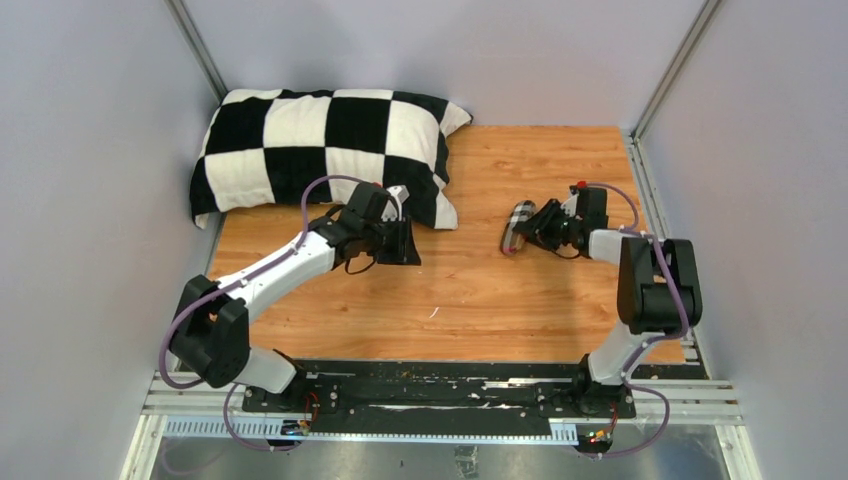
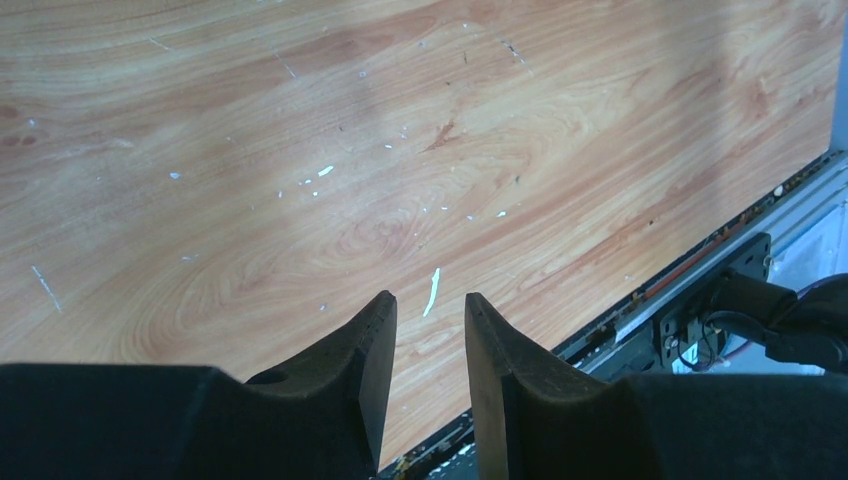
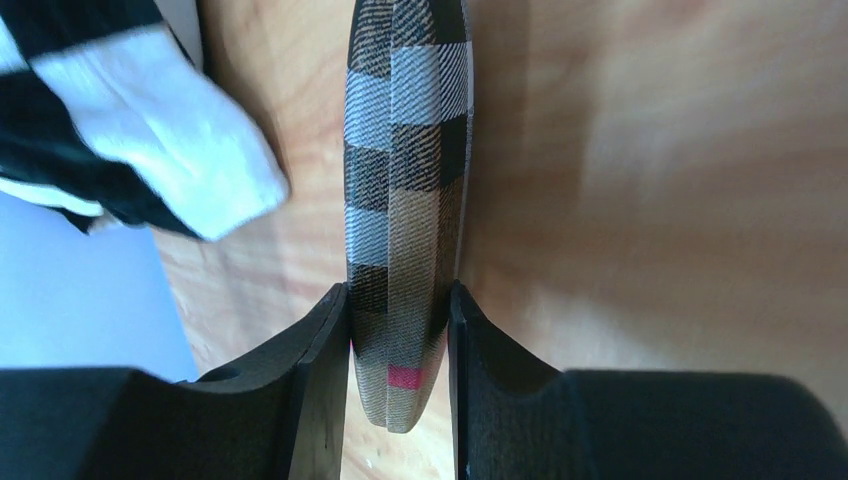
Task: Organize the sunglasses
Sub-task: Place the sunglasses case at the center of the board.
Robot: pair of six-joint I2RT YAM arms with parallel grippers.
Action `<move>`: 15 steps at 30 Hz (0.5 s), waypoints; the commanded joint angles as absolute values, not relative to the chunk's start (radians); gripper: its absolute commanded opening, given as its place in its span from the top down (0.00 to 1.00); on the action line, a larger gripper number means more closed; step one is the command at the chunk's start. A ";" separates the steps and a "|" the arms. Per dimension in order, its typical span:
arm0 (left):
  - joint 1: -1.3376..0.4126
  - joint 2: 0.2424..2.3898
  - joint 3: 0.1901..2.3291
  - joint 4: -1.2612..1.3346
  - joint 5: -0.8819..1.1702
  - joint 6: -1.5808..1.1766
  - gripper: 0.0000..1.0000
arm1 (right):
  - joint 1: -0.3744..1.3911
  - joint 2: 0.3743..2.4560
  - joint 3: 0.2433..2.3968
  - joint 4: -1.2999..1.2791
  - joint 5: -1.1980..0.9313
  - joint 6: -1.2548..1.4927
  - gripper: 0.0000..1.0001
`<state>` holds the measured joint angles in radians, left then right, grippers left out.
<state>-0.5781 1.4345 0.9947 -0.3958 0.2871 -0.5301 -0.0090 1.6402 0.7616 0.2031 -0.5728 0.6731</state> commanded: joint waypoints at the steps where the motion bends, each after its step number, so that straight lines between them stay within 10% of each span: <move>1: -0.581 1.390 0.983 -0.430 0.256 -0.523 0.63 | -0.093 1.774 0.872 0.264 -0.599 0.717 0.90; 10: -0.580 1.327 0.994 -0.490 0.227 -0.484 0.53 | -0.194 1.513 0.920 -0.134 -0.432 0.607 0.05; 15: -0.580 1.271 1.120 -0.558 0.223 -0.438 0.45 | -0.190 1.257 1.015 -0.359 -0.270 0.520 0.00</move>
<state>-0.5781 1.3338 1.0145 -0.4984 0.2279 -0.4919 -0.1871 1.4162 0.9325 -0.1360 -0.4103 0.6079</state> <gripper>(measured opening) 0.532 0.997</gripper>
